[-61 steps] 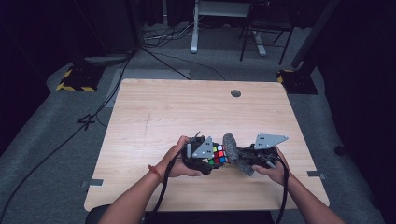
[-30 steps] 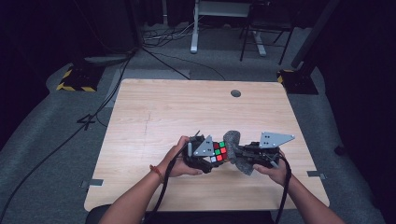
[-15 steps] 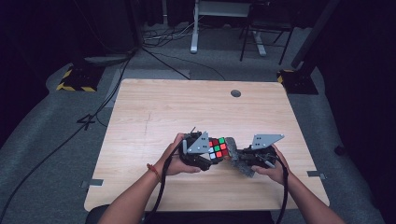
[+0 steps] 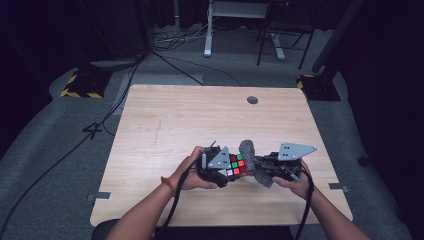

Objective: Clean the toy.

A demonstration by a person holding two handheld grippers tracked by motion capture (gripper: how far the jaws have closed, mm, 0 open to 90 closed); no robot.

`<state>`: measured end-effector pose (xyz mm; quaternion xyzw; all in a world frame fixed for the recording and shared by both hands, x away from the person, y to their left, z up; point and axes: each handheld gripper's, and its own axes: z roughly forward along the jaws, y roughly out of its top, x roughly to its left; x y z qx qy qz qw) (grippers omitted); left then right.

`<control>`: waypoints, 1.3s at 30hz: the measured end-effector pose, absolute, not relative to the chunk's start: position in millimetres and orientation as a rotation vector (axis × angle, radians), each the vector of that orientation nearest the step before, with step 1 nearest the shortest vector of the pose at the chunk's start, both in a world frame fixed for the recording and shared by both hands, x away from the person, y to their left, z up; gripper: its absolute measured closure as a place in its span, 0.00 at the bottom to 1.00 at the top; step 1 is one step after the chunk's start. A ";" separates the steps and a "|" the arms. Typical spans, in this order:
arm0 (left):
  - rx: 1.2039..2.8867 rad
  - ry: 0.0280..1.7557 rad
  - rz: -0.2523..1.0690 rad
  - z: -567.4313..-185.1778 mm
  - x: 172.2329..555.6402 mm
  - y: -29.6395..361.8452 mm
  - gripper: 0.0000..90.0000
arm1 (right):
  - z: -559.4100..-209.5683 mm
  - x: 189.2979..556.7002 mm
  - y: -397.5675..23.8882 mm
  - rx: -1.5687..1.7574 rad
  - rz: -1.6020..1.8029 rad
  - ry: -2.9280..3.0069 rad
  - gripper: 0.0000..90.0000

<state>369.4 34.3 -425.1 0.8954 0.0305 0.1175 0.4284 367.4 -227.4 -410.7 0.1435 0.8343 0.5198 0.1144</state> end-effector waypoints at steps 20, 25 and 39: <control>2.268 0.135 0.273 -431.4 380.8 42.9 0.38 | -426.9 373.8 -222.4 0.427 1.442 2.529 0.89; 2.294 0.119 0.280 -434.1 378.2 37.8 0.38 | -426.3 373.7 -221.4 0.440 1.427 2.500 0.89; 2.313 0.106 0.274 -436.1 378.4 38.9 0.38 | -454.5 386.8 -215.4 0.474 1.254 2.677 0.88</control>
